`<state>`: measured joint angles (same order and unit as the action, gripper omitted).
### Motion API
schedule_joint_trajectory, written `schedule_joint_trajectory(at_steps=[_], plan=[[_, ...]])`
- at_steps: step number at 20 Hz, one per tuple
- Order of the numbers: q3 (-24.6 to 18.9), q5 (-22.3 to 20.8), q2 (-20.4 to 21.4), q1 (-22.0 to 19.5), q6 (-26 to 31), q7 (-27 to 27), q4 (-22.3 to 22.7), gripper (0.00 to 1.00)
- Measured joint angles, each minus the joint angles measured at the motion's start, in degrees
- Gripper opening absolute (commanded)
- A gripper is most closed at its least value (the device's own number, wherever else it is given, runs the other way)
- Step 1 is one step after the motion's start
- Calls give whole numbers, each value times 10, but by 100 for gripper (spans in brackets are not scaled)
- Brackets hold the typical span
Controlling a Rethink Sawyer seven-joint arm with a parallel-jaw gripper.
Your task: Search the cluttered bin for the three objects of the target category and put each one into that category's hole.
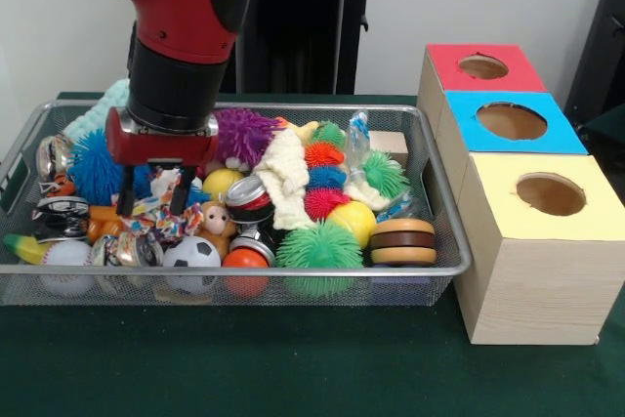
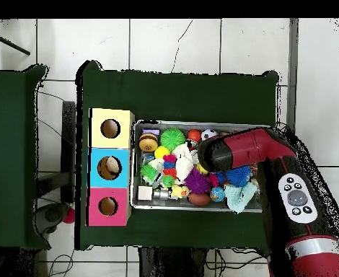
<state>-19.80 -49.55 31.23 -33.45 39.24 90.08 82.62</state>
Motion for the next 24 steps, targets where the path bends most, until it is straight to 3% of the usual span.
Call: schedule_joint_trajectory(at_steps=[9, 10, 17, 24], plan=[[0, 32, -3, -10, 80, 0, 1, 100], [0, 44, -4, -15, 87, 0, 2, 0], [-5, 81, -6, -37, 88, 0, 12, 0], [-5, 155, 6, -49, 89, 0, 32, 0]])
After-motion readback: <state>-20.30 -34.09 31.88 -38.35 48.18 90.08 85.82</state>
